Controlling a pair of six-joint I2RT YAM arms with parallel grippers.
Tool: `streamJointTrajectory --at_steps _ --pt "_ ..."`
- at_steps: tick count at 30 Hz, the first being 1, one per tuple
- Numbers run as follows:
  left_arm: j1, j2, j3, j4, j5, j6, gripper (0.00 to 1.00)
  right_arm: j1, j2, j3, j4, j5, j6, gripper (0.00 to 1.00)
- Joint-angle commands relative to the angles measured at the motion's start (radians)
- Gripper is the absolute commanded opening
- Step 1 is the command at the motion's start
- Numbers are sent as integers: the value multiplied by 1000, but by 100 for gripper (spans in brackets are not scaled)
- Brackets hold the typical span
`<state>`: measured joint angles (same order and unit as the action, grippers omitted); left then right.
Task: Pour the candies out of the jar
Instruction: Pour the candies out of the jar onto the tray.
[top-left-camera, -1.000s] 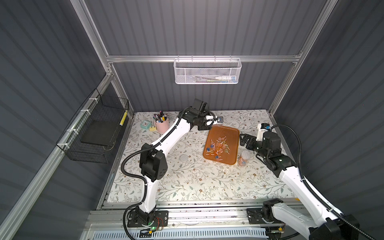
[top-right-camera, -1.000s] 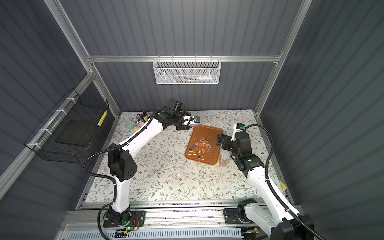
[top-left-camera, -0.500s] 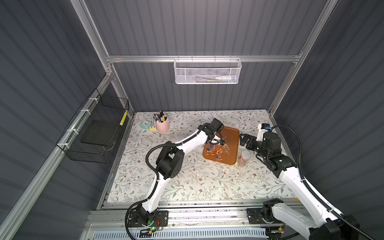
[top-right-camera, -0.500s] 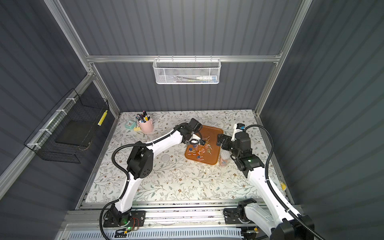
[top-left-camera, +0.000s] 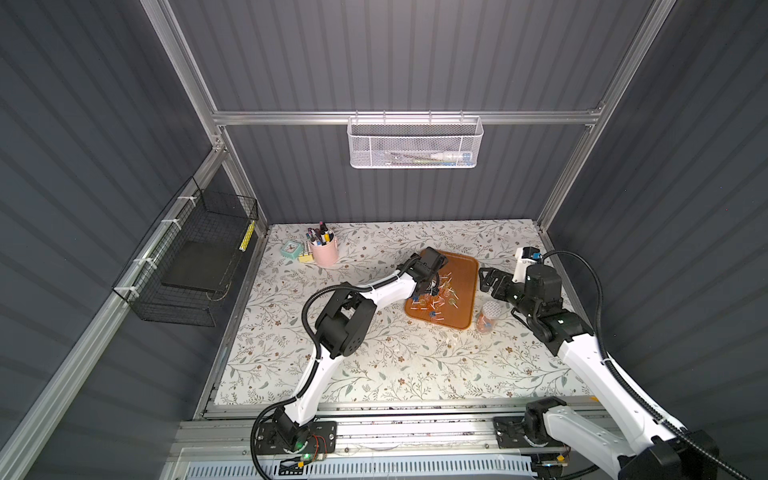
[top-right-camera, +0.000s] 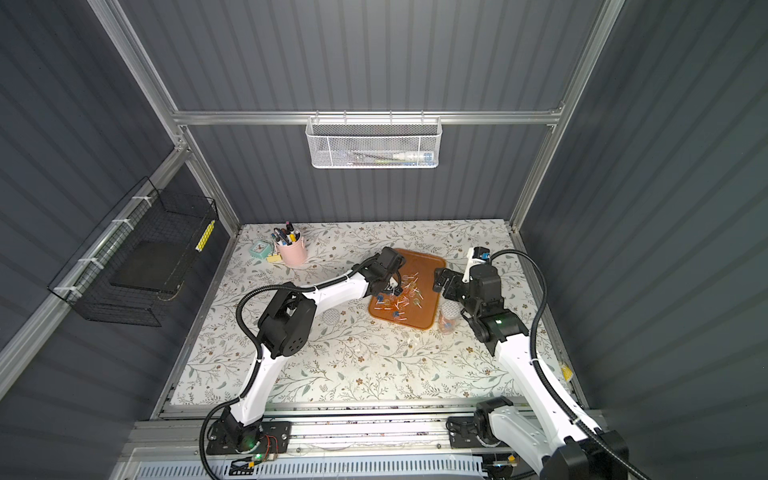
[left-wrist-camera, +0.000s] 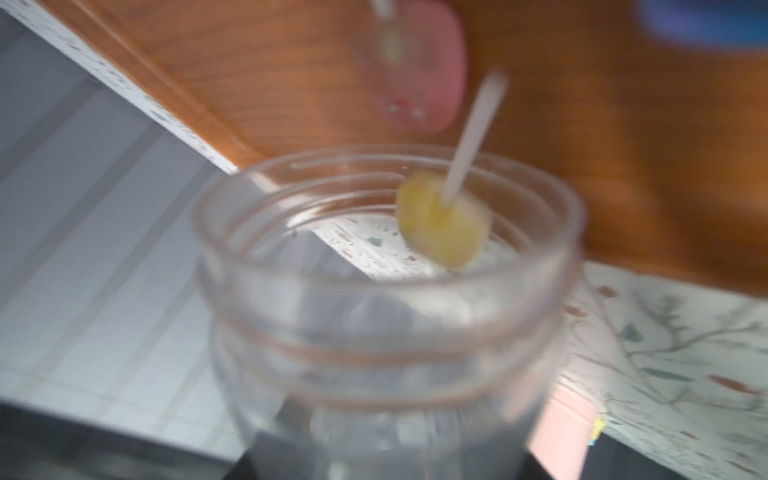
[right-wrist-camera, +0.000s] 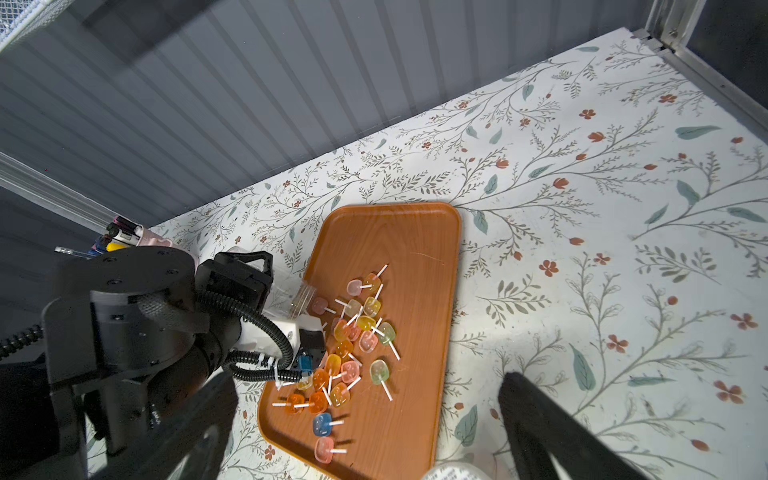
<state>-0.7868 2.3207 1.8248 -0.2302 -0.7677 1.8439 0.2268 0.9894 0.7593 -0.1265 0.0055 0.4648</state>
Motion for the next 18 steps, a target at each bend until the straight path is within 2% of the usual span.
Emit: streamJointTrajectory --at_steps 1,5,11,14,18 --pt "-5 -41 7 88 -12 113 0 -3 -3 -15 9 -5 5 99" --pt "-5 -36 36 64 1 63 0 -3 -10 -16 7 0 0 99" --pt "12 -55 139 -159 114 -248 0 -3 -12 -13 5 1 0 99" --pt "32 -89 160 -237 229 -429 0 -3 -9 -8 6 -3 1 99" --pt "85 -176 128 -265 451 -692 0 -3 -5 0 6 -10 5 99"
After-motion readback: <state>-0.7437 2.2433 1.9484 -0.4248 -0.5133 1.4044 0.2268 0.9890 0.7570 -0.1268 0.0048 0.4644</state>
